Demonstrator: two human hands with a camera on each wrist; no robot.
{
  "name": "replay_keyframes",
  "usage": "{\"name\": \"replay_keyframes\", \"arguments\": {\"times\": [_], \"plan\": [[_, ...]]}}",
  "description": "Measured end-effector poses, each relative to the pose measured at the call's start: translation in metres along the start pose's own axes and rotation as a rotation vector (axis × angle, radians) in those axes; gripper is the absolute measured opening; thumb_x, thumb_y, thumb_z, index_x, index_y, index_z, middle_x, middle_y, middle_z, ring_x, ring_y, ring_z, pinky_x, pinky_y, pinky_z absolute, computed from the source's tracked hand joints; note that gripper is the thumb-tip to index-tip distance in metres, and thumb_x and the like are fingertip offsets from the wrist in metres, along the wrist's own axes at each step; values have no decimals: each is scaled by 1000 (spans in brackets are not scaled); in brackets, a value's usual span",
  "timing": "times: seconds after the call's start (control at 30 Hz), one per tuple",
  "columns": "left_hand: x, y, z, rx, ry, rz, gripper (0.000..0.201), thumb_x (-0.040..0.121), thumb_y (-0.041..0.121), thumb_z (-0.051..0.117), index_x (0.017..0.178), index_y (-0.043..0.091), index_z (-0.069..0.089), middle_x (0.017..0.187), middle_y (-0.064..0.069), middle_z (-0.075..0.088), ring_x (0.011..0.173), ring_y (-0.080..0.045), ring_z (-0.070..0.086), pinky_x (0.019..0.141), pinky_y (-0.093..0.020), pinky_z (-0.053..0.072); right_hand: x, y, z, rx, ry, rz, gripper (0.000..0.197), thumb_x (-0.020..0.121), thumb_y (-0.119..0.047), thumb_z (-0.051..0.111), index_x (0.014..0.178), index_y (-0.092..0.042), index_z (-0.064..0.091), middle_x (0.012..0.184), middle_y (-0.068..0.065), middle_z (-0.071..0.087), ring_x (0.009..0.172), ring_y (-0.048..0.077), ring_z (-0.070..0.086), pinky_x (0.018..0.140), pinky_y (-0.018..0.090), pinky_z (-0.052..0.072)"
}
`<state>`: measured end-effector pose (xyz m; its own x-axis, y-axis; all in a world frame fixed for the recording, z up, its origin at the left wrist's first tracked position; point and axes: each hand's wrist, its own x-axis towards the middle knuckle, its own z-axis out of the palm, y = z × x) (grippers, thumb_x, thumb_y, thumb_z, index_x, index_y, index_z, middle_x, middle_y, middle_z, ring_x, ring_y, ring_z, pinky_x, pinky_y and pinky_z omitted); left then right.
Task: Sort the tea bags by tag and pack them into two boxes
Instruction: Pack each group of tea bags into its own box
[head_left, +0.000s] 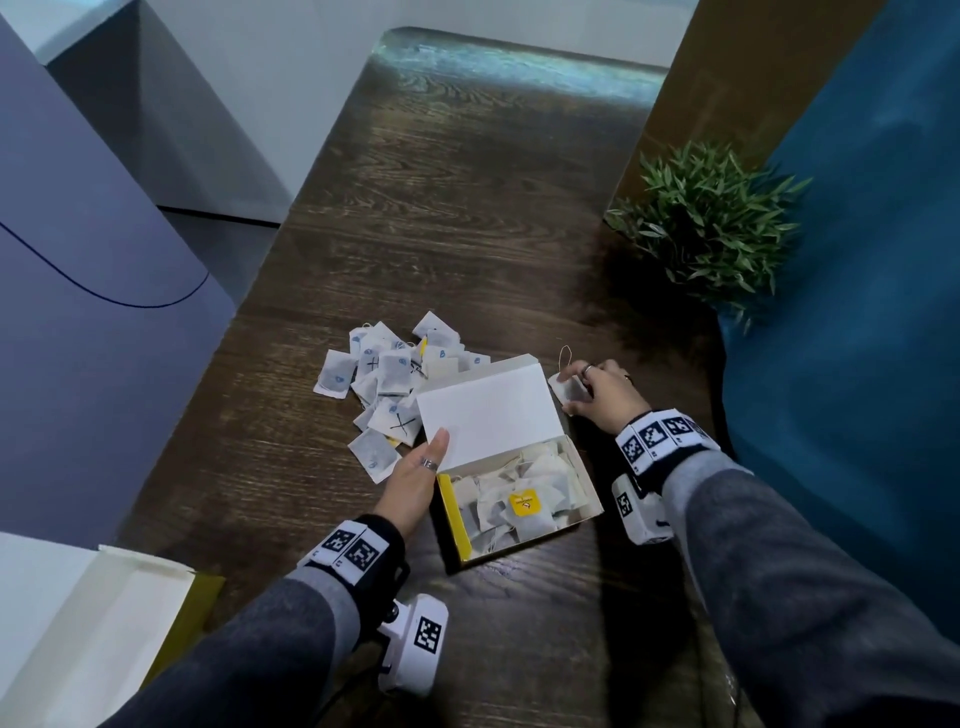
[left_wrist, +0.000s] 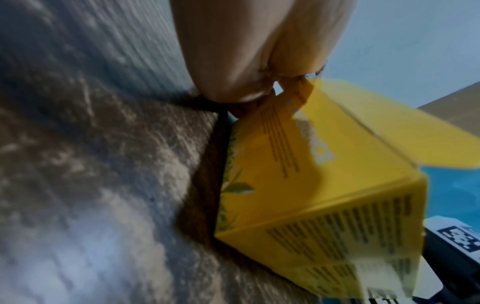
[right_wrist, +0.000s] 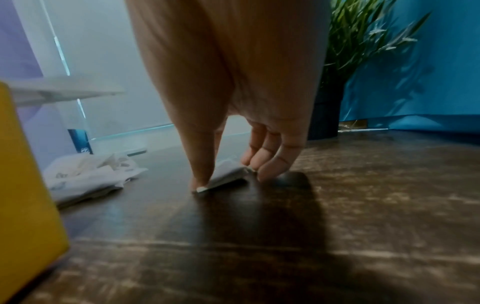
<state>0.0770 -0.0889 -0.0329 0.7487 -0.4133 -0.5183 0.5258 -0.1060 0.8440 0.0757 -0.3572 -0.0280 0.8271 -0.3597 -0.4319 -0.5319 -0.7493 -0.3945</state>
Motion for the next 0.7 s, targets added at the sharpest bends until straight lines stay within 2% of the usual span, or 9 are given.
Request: {"name": "replay_keyframes", "arguments": {"times": [0.1, 0.17, 0.23, 0.3, 0.4, 0.5, 0.53, 0.6, 0.7], "plan": [[0, 0, 1, -15, -9, 3, 34, 95, 41, 41, 106, 19, 65, 112, 0, 69, 104, -13, 65, 97, -29, 47, -3, 1, -1, 24, 2, -63, 15, 81, -11, 67, 89, -22, 62, 106, 5, 56, 105, 24, 52, 91, 28, 40], [-1, 1, 1, -15, -6, 14, 35, 96, 40, 40, 109, 17, 64, 112, 0, 69, 104, -11, 64, 97, -27, 46, -12, 2, -6, 97, 58, -94, 21, 79, -2, 63, 75, -23, 61, 84, -5, 55, 86, 18, 55, 77, 20, 40], [-1, 1, 1, -16, -10, 19, 35, 96, 39, 40, 110, 16, 64, 114, -1, 68, 107, -13, 63, 99, -29, 44, -28, -4, -17, 124, 186, -154, 23, 78, -1, 63, 77, -24, 62, 78, -6, 46, 77, 15, 51, 65, 4, 35], [-2, 1, 2, -18, -11, 25, 31, 96, 38, 40, 105, 21, 64, 112, 1, 68, 105, -10, 63, 96, -26, 44, -52, -14, -28, 209, 319, -255, 23, 79, -2, 64, 84, -24, 64, 84, -5, 49, 75, 12, 50, 66, 1, 36], [-4, 4, 3, -17, -9, 33, 28, 96, 38, 40, 103, 23, 63, 111, 4, 67, 103, -7, 62, 93, -22, 45, -95, -37, -36, 505, 320, -417, 28, 79, -4, 69, 86, -31, 63, 85, -11, 61, 73, 9, 55, 69, 11, 43], [-6, 4, 2, 29, -3, 44, 32, 96, 41, 41, 111, 22, 61, 124, 1, 62, 115, -12, 56, 106, -30, 36, -123, -60, -14, 599, 25, -450, 20, 78, -4, 72, 82, -22, 64, 72, -11, 64, 57, 0, 55, 59, 11, 44], [-6, 4, 2, 31, -5, 47, 32, 95, 41, 41, 109, 22, 62, 124, 1, 62, 115, -13, 57, 108, -31, 36, -125, -64, -2, 537, -19, -440, 16, 78, -4, 71, 79, -19, 66, 69, -10, 64, 56, -2, 55, 58, 10, 43], [-6, 4, 2, 16, -8, 39, 33, 94, 42, 43, 105, 21, 66, 119, -1, 66, 112, -15, 60, 107, -36, 39, -123, -66, 23, 369, 27, -418, 14, 80, -3, 68, 77, -17, 68, 70, -10, 66, 65, -1, 59, 66, 11, 43], [-7, 4, 2, 21, -11, 40, 34, 95, 41, 43, 107, 20, 66, 118, -1, 67, 110, -13, 62, 105, -35, 41, -118, -60, 49, -4, 229, -482, 7, 79, -15, 69, 79, -22, 70, 82, -8, 70, 84, 14, 59, 79, 30, 44]]}}
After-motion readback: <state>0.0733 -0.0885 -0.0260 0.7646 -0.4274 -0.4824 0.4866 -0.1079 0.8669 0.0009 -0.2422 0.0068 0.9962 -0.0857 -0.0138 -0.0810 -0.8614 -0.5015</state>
